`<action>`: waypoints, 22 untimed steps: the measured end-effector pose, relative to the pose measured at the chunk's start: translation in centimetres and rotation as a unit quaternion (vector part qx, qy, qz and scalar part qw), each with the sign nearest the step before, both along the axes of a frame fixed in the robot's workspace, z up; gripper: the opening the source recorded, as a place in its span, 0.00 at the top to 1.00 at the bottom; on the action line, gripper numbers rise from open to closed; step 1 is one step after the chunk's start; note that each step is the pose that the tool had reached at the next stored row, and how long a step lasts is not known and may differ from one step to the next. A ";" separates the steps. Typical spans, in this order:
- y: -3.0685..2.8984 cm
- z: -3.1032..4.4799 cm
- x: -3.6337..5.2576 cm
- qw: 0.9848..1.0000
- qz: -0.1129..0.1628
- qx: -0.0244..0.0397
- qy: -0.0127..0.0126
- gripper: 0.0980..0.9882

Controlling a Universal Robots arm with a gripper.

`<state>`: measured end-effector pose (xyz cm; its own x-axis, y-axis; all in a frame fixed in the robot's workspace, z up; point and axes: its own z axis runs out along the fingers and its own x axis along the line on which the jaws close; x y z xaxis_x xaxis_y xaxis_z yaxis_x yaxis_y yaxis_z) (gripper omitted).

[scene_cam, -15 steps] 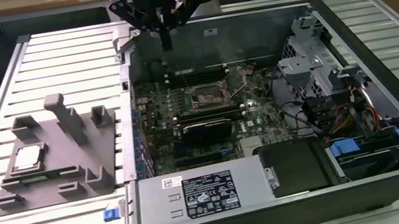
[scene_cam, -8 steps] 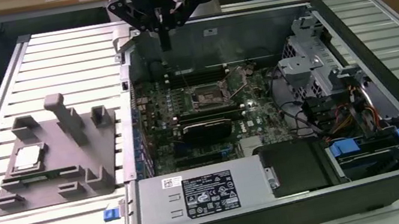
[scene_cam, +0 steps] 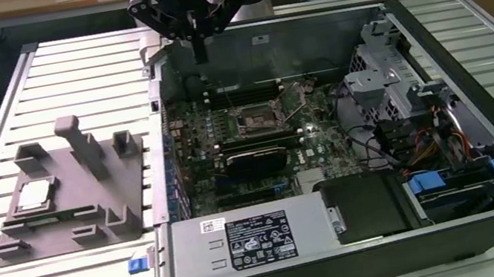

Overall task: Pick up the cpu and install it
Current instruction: 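Reach for the cpu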

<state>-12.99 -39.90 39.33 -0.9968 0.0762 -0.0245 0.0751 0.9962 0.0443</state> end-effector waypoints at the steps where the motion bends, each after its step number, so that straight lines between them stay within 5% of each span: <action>1: 0.00 0.00 -0.13 1.000 0.000 0.000 0.000 0.99; 22: 0.00 -0.02 -2.63 1.000 0.000 0.000 0.000 0.99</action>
<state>-15.62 -39.89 39.31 -0.9968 0.0762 -0.0244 0.0751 0.9962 0.0444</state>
